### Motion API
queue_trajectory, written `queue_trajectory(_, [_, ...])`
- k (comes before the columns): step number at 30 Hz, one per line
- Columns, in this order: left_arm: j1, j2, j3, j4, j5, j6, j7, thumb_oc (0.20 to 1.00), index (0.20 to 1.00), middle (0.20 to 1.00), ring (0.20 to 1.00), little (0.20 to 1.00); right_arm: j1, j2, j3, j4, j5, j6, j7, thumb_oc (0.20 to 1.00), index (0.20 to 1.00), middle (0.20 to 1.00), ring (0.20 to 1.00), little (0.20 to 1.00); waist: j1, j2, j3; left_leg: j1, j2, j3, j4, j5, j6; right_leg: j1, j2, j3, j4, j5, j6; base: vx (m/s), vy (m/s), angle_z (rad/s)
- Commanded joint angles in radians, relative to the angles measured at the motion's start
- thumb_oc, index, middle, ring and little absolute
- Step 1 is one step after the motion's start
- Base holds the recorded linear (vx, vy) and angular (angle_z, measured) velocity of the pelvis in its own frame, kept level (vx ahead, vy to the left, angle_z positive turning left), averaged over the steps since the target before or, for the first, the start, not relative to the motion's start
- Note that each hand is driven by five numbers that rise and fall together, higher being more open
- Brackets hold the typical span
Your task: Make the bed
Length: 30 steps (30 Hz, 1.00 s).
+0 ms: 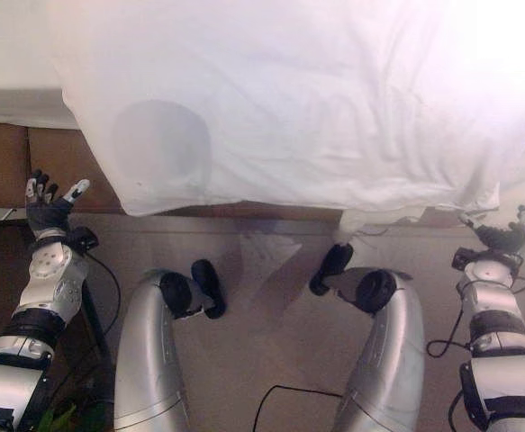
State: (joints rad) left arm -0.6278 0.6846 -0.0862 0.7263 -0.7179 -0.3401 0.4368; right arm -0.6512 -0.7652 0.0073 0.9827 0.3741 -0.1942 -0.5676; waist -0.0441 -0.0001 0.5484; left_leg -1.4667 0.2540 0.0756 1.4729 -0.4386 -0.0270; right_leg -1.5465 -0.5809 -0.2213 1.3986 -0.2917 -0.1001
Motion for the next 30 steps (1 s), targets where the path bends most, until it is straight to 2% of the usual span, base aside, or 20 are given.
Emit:
queue_trajectory(1, [0.038,-0.022,0.059,0.016,0.061,-0.060,0.021,1.000,1.000,1.000,1.000,1.000,0.061,-0.037,-0.040,0.036,-0.042,-0.018,-0.051,1.000,1.000,1.000,1.000,1.000,-0.021,0.015,-0.028,0.078,-0.022,0.053,-0.081,0.025,0.072,0.015,-0.011,0.058,0.012,-0.056,0.067,0.00,0.000,0.00])
queue_trajectory(6, [0.098,-0.079,0.070,-0.001,0.053,-0.066,-0.014,1.000,1.000,1.000,1.000,1.000,0.111,0.019,0.013,0.057,-0.018,-0.021,0.039,1.000,1.000,1.000,1.000,1.000,-0.009,0.013,-0.028,0.140,-0.022,0.060,-0.164,0.036,0.067,0.098,-0.017,0.029,-0.070,-0.033,0.077,-0.05,-0.019,0.01])
queue_trajectory(8, [0.121,-0.100,0.070,-0.008,0.067,-0.067,-0.021,1.000,1.000,1.000,1.000,1.000,0.134,0.052,0.034,0.058,-0.001,-0.028,0.084,1.000,1.000,1.000,1.000,1.000,-0.007,0.011,-0.028,0.178,-0.022,0.066,-0.221,0.057,0.061,0.152,-0.015,0.001,-0.126,-0.016,0.080,-0.11,-0.050,0.02])
queue_trajectory(9, [0.161,-0.132,0.065,-0.011,0.087,-0.069,-0.043,1.000,1.000,1.000,1.000,1.000,0.172,0.104,0.070,0.051,0.030,-0.041,0.156,1.000,1.000,1.000,1.000,1.000,0.000,0.004,-0.028,0.251,-0.022,0.077,-0.302,0.080,0.045,0.246,-0.008,-0.042,-0.203,0.005,0.100,-0.14,-0.079,0.02])
queue_trajectory(11, [0.191,-0.152,0.057,-0.009,0.104,-0.066,-0.060,1.000,1.000,1.000,1.000,1.000,0.194,0.137,0.085,0.048,0.032,-0.046,0.182,1.000,1.000,1.000,1.000,1.000,0.002,0.001,-0.028,0.304,-0.024,0.090,-0.367,0.106,0.041,0.309,-0.004,-0.075,-0.267,0.027,0.105,-0.14,-0.079,0.04])
queue_trajectory(12, [0.244,-0.186,0.041,0.055,0.118,-0.045,-0.136,1.000,1.000,1.000,1.000,1.000,0.236,0.164,0.134,0.082,-0.012,-0.033,0.253,1.000,1.000,1.000,1.000,1.000,0.007,-0.012,-0.028,0.424,-0.030,0.112,-0.473,0.139,0.028,0.439,0.011,-0.119,-0.376,0.069,0.132,-0.09,-0.048,0.11])
queue_trajectory(13, [0.241,-0.186,0.041,0.056,0.117,-0.046,-0.137,1.000,1.000,1.000,1.000,1.000,0.233,0.164,0.133,0.083,-0.012,-0.034,0.254,1.000,1.000,1.000,1.000,1.000,0.006,-0.011,-0.028,0.424,-0.031,0.112,-0.482,0.147,0.030,0.443,0.012,-0.126,-0.386,0.075,0.128,-0.11,-0.089,0.13])
queue_trajectory(14, [0.299,-0.210,0.004,0.129,0.203,-0.039,-0.208,1.000,1.000,1.000,1.000,1.000,0.267,0.184,0.212,0.103,-0.131,-0.015,0.304,1.000,1.000,1.000,1.000,1.000,0.008,-0.028,-0.028,0.576,-0.033,0.140,-0.604,0.185,0.009,0.599,0.043,-0.172,-0.516,0.125,0.154,-0.06,-0.043,0.13])
queue_trajectory(15, [0.296,-0.210,0.004,0.130,0.203,-0.039,-0.208,1.000,1.000,1.000,1.000,1.000,0.264,0.184,0.211,0.104,-0.131,-0.015,0.304,1.000,1.000,1.000,1.000,1.000,0.007,-0.027,-0.028,0.575,-0.034,0.140,-0.613,0.193,0.010,0.602,0.045,-0.178,-0.526,0.131,0.150,-0.03,-0.044,0.10])
queue_trajectory(16, [0.357,-0.267,0.024,0.220,0.201,-0.026,-0.254,1.000,1.000,1.000,1.000,1.000,0.326,0.230,0.171,0.160,-0.102,-0.003,0.341,1.000,1.000,1.000,1.000,1.000,0.017,-0.036,-0.028,0.761,-0.041,0.149,-0.753,0.228,0.001,0.779,0.081,-0.224,-0.651,0.183,0.185,-0.01,-0.006,0.12])
queue_trajectory(17, [0.355,-0.267,0.024,0.220,0.201,-0.026,-0.254,1.000,1.000,1.000,1.000,1.000,0.324,0.231,0.170,0.160,-0.103,-0.003,0.341,1.000,1.000,1.000,1.000,1.000,0.015,-0.035,-0.028,0.761,-0.043,0.148,-0.763,0.238,0.002,0.783,0.083,-0.231,-0.663,0.189,0.182,0.07,-0.007,0.09])
queue_trajectory(18, [0.402,-0.310,0.006,0.308,0.276,-0.005,-0.299,1.000,1.000,1.000,1.000,1.000,0.365,0.268,0.143,0.216,-0.143,0.008,0.358,1.000,1.000,1.000,1.000,1.000,0.027,-0.042,-0.028,0.977,-0.047,0.168,-0.936,0.288,-0.016,0.994,0.121,-0.275,-0.807,0.243,0.215,0.12,-0.019,0.06])
queue_trajectory(19, [0.430,-0.320,0.009,0.320,0.295,0.000,-0.319,1.000,1.000,1.000,1.000,1.000,0.389,0.287,0.141,0.216,-0.170,0.018,0.369,1.000,1.000,1.000,1.000,1.000,0.039,-0.042,-0.028,1.078,-0.052,0.160,-1.013,0.322,-0.023,1.111,0.141,-0.306,-0.886,0.259,0.218,0.19,-0.030,0.01])
queue_trajectory(22, [0.519,-0.350,-0.010,0.359,0.424,0.016,-0.353,1.000,1.000,1.000,1.000,1.000,0.470,0.339,0.105,0.270,-0.200,0.035,0.400,1.000,1.000,1.000,1.000,1.000,0.058,-0.041,-0.119,1.261,-0.058,0.165,-1.207,0.402,-0.060,1.333,0.189,-0.371,-1.064,0.308,0.248,0.19,-0.020,0.04])
queue_trajectory(23, [0.524,-0.350,-0.012,0.357,0.425,0.016,-0.353,1.000,1.000,1.000,1.000,1.000,0.476,0.339,0.105,0.269,-0.201,0.035,0.400,1.000,1.000,1.000,1.000,1.000,0.058,-0.040,-0.119,1.272,-0.058,0.165,-1.219,0.409,-0.061,1.345,0.194,-0.376,-1.075,0.313,0.249,0.21,0.037,0.15])
queue_trajectory(24, [0.580,-0.355,-0.022,0.384,0.531,0.017,-0.349,1.000,1.000,1.000,1.000,1.000,0.528,0.381,0.096,0.296,-0.220,0.046,0.411,1.000,1.000,1.000,1.000,1.000,0.075,-0.035,-0.192,1.349,-0.060,0.165,-1.310,0.449,-0.081,1.427,0.222,-0.398,-1.149,0.335,0.268,0.16,0.021,0.16])
queue_trajectory(26, [0.605,-0.360,-0.018,0.436,0.614,0.033,-0.351,1.000,1.000,1.000,1.000,1.000,0.559,0.421,0.121,0.328,-0.268,0.060,0.433,1.000,1.000,1.000,1.000,1.000,0.095,-0.041,-0.274,1.419,-0.059,0.163,-1.391,0.504,-0.103,1.514,0.261,-0.419,-1.248,0.367,0.287,0.12,0.004,0.03])
queue_trajectory(27, [0.608,-0.360,-0.018,0.436,0.615,0.032,-0.351,1.000,1.000,1.000,1.000,1.000,0.561,0.422,0.122,0.328,-0.269,0.059,0.433,1.000,1.000,1.000,1.000,1.000,0.095,-0.041,-0.275,1.424,-0.058,0.163,-1.398,0.508,-0.104,1.519,0.265,-0.421,-1.256,0.371,0.287,0.02,0.020,-0.05])
queue_trajectory(29, [0.634,-0.366,-0.032,0.451,0.706,0.024,-0.352,1.000,1.000,1.000,1.000,1.000,0.579,0.448,0.111,0.336,-0.274,0.065,0.439,1.000,1.000,1.000,1.000,1.000,0.107,-0.036,-0.366,1.488,-0.054,0.174,-1.453,0.527,-0.123,1.593,0.290,-0.437,-1.348,0.393,0.305,-0.02,0.050,-0.05])
queue_trajectory(30, [0.635,-0.367,-0.033,0.451,0.708,0.024,-0.350,1.000,1.000,1.000,1.000,1.000,0.581,0.448,0.111,0.336,-0.274,0.065,0.439,1.000,1.000,1.000,1.000,1.000,0.108,-0.035,-0.367,1.491,-0.054,0.175,-1.456,0.529,-0.123,1.596,0.292,-0.437,-1.352,0.396,0.305,-0.03,0.057,-0.11])
